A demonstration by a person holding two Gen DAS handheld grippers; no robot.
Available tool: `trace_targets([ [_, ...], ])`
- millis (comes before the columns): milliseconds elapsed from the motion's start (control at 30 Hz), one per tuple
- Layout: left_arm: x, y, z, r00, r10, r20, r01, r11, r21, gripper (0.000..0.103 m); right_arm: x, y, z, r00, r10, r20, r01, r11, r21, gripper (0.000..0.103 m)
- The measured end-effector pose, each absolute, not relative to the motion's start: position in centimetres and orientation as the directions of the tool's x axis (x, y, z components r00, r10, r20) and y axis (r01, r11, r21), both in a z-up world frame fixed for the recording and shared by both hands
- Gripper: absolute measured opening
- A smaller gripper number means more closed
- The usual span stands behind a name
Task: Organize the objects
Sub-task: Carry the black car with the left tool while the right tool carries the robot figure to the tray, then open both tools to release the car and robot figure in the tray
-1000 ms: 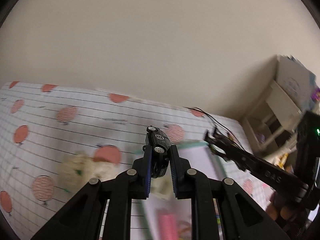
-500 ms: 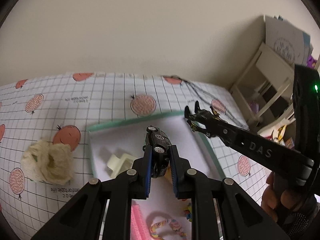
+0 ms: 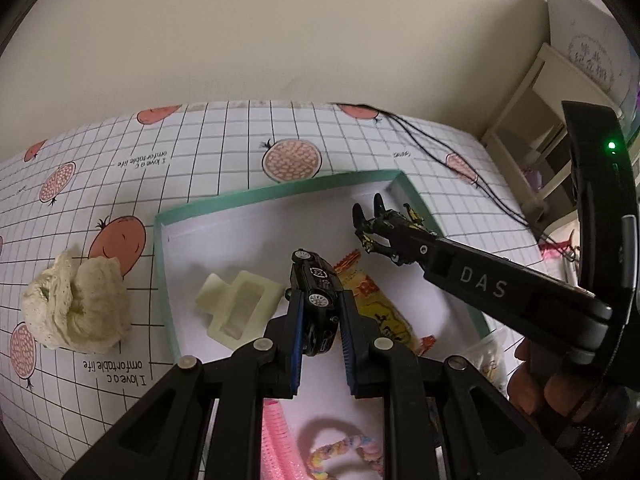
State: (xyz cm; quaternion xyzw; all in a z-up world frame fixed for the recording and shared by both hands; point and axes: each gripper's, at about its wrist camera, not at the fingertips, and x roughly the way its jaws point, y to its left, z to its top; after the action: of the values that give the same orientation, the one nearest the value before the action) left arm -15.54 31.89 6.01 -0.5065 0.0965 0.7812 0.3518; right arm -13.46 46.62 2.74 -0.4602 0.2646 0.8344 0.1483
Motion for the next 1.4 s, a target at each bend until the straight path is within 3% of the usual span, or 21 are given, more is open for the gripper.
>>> trace_targets([
  [267,-15.7,32.3,4.7,-0.215,0.406,-0.888,-0.650,-0.738,-0.180,0.017,-14.0,45.7,1.6,-0.446,0.035,-0.895,-0.481,-0.852,0.207,0.036],
  [667,-16.0,32.3,2.8,-0.192,0.369,-0.909,-0.634,-0.754,-0.172,0.017,-14.1,45.6,1.0,-0.409,0.042,-0.912,-0.471,-0.865,0.172,0.036],
  [933,-16.1,32.1,3.7,-0.183,0.387,-0.904,-0.637,-0.747,-0.191,0.017,-14.2,45.6,1.2,-0.399,0.042,-0.916,-0.465,-0.870,0.163,0.036],
  [1100,-16.0,32.0,4.6,-0.171,0.406,-0.898,-0.638,-0.740,-0.213,0.024,-14.1,45.6,1.8,-0.405,0.045,-0.913,-0.459,-0.874,0.161,0.044],
  [1400,-16.6,30.9,7.6,-0.219,0.466,-0.857,-0.627,-0.741,-0.242,0.025,-13.6,44.8,5.9,-0.484,0.082,-0.871,-0.425,-0.893,0.152,0.044],
])
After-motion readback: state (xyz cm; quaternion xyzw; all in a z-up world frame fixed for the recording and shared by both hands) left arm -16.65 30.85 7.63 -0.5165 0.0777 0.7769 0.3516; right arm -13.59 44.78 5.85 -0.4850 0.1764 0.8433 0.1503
